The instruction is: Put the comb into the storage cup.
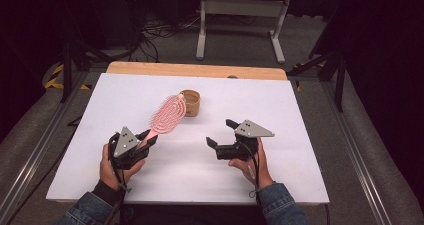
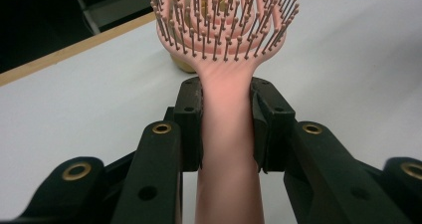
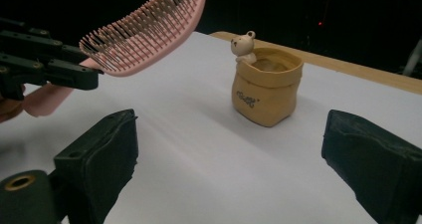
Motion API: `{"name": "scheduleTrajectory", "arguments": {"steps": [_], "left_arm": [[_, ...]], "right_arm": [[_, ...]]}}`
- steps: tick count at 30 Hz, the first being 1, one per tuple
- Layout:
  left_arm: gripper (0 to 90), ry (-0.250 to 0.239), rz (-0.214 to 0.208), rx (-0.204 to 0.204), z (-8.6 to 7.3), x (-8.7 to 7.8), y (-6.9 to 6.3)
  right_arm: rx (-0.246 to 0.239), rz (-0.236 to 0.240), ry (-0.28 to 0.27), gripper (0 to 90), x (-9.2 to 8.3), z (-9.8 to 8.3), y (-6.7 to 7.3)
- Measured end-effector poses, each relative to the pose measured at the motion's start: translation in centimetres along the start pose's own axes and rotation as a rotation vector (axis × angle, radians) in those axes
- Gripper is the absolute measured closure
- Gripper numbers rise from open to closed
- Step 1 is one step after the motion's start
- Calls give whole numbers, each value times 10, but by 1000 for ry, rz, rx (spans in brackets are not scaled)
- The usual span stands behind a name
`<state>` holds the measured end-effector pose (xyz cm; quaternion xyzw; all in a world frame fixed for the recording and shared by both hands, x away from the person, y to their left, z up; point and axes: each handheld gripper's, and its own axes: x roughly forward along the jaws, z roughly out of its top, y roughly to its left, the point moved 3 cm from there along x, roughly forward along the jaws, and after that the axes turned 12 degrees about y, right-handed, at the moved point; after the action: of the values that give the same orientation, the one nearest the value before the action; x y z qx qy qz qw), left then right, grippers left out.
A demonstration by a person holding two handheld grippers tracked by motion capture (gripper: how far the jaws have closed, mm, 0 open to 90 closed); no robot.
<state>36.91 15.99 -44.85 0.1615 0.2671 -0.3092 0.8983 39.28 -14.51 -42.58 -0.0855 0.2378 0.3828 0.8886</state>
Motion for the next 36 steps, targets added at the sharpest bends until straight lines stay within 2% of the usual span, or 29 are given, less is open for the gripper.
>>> {"name": "scheduleTrajectory", "arguments": {"steps": [2, 7, 12, 18, 26, 29, 31, 34, 36], "left_arm": [[694, -3, -5, 8, 2, 2, -4], [694, -19, -19, 25, 8, 7, -15], [694, -23, -30, 53, 12, 14, -27], [694, -31, -53, 93, 14, 20, -39], [694, -32, -69, 156, 12, 22, -52], [694, -28, -67, 192, 11, 22, -58], [694, -25, -77, 205, 12, 23, -61], [694, -23, -85, 226, 11, 24, -64], [694, -15, -77, 246, 10, 25, -67]], "right_arm": [[10, 18, 4, 105, 3, 4, 2], [6, 94, 1, 66, 7, 11, 5], [9, 110, 21, 67, 12, 16, 9], [34, 169, 59, 67, 19, 15, 13], [59, 226, 60, 67, 23, 12, 19], [53, 243, 68, 66, 24, 12, 22], [58, 237, 64, 72, 25, 11, 23], [84, 245, 54, 112, 25, 10, 22], [94, 232, 56, 148, 26, 10, 22]]}}
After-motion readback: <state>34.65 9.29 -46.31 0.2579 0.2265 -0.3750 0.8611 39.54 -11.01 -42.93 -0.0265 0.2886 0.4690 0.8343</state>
